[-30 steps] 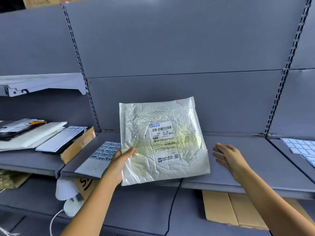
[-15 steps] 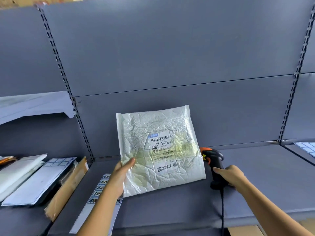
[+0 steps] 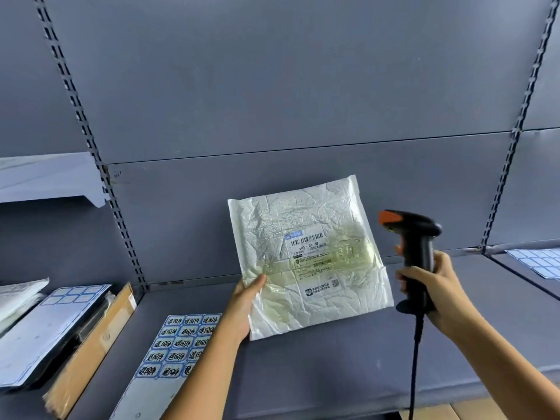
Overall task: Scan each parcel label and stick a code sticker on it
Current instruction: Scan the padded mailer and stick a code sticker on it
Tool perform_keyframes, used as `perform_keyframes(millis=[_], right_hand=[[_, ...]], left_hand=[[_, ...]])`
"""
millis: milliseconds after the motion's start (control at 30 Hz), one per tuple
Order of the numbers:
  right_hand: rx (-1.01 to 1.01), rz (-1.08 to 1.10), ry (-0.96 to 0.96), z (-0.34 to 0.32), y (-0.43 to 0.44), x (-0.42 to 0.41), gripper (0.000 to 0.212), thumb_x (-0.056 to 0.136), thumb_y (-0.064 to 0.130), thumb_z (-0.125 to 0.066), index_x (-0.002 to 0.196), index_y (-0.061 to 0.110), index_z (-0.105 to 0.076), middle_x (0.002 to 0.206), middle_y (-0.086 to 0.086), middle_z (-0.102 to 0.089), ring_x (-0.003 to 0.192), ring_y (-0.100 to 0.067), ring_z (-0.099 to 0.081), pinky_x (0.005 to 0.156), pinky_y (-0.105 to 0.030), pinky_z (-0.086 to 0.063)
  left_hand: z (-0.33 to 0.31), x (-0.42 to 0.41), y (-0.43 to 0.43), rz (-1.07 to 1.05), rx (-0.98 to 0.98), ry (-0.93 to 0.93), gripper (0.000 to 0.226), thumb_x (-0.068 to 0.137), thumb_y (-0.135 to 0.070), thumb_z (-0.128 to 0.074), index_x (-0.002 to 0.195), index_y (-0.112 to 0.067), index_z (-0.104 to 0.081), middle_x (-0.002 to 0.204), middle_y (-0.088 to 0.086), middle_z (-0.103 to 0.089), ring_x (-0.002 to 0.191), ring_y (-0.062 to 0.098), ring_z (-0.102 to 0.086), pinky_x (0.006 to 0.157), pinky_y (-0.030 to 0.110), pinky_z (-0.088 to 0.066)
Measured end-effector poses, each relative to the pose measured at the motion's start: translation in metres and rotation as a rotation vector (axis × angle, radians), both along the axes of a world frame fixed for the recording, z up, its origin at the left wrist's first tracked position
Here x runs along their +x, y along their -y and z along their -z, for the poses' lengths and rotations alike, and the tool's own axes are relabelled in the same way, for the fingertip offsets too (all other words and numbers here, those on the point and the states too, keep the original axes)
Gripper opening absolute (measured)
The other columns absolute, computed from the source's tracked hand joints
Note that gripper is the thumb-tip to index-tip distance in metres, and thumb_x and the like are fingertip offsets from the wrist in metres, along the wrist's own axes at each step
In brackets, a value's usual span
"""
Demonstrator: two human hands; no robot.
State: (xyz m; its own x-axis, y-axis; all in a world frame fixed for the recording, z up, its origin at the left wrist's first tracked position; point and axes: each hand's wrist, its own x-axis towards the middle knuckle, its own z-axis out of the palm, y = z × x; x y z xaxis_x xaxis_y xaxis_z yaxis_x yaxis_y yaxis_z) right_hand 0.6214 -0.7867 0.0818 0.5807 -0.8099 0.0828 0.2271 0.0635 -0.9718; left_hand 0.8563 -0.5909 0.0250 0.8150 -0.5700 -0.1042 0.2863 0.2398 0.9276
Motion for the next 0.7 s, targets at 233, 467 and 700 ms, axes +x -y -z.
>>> perform_keyframes(millis=[233,467,700], right_hand=[[-0.343,-0.095,-0.256,0.007,-0.065,0.015,0.03,0.084,0.0,-0.061,0.102,0.019,-0.047,0.091,-0.015,-0.064,0.056,-0.014,-0.052,0.054,-0.029,-0.044],[-0.486,-0.099,-0.298,0.012,-0.079,0.02,0.031,0.087,0.006,-0.059,0.099,0.028,-0.042,0.08,-0.018,-0.059,0.057,-0.016,-0.051,0.053,-0.029,-0.043],[-0.505,-0.075,-0.282,0.017,-0.079,0.022,0.028,0.087,0.006,-0.058,0.095,0.026,-0.04,0.078,-0.021,-0.056,0.056,-0.019,-0.048,0.052,-0.034,-0.041]], left_hand=[[0.005,-0.004,0.02,0.022,0.021,0.003,0.038,0.083,-0.018,-0.066,0.12,-0.012,-0.059,0.111,0.005,-0.068,0.111,0.021,-0.061,0.097,0.037,-0.046],[0.009,-0.008,0.024,0.001,0.092,0.048,0.017,0.09,-0.018,-0.061,0.105,-0.024,-0.056,0.103,-0.007,-0.064,0.095,0.005,-0.058,0.084,0.02,-0.041],[0.005,-0.011,0.028,0.023,0.125,0.104,0.014,0.093,-0.013,-0.057,0.104,-0.021,-0.054,0.092,-0.01,-0.061,0.088,0.002,-0.057,0.067,0.013,-0.044]])
